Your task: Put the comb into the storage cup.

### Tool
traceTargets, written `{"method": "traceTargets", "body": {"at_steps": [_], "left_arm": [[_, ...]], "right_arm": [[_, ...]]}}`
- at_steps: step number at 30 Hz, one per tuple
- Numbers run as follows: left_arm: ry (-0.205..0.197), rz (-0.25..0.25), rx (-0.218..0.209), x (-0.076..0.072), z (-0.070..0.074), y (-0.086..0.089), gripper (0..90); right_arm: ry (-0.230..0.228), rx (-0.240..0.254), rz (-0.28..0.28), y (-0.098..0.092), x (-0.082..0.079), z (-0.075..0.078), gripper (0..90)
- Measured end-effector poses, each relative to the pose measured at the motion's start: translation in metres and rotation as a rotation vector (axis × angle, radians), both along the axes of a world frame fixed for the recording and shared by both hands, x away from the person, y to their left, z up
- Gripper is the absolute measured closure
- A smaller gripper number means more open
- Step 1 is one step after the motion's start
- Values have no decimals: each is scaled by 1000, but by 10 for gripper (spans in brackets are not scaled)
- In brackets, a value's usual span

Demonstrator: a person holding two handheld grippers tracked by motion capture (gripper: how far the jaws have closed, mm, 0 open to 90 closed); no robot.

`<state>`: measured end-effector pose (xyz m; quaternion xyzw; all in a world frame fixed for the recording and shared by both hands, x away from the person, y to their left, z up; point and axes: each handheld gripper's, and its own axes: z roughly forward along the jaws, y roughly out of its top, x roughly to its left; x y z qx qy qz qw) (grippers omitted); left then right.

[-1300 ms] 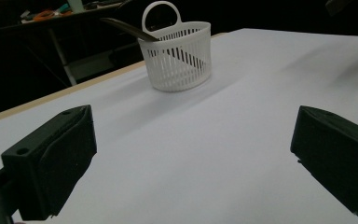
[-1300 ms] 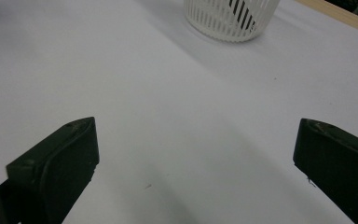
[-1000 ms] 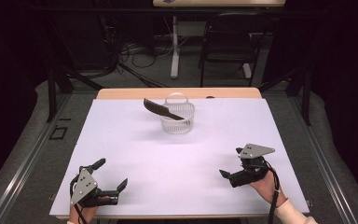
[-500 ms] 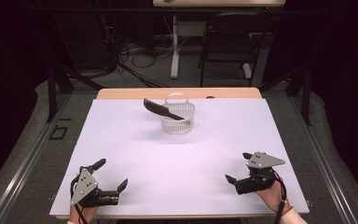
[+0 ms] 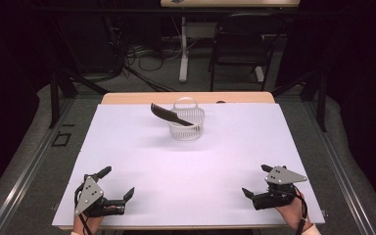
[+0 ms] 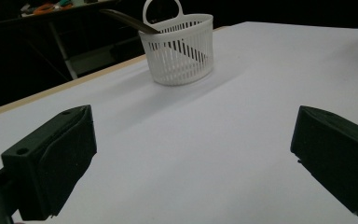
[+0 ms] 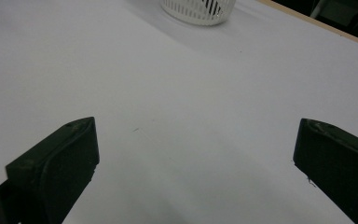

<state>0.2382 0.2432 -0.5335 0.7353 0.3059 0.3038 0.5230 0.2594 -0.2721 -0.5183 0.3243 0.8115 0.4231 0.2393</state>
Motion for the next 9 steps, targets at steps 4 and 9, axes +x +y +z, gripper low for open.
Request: {"method": "traceTargets", "body": {"at_steps": [4,9], "left_arm": [[-2,-5,2,-1,0,-1,2],[8,-5,-7,2,0,2,2]], "right_arm": [[9,-5,15,0,-1,-2,0],[-16,-31,17,3,-2,-3,0]]}}
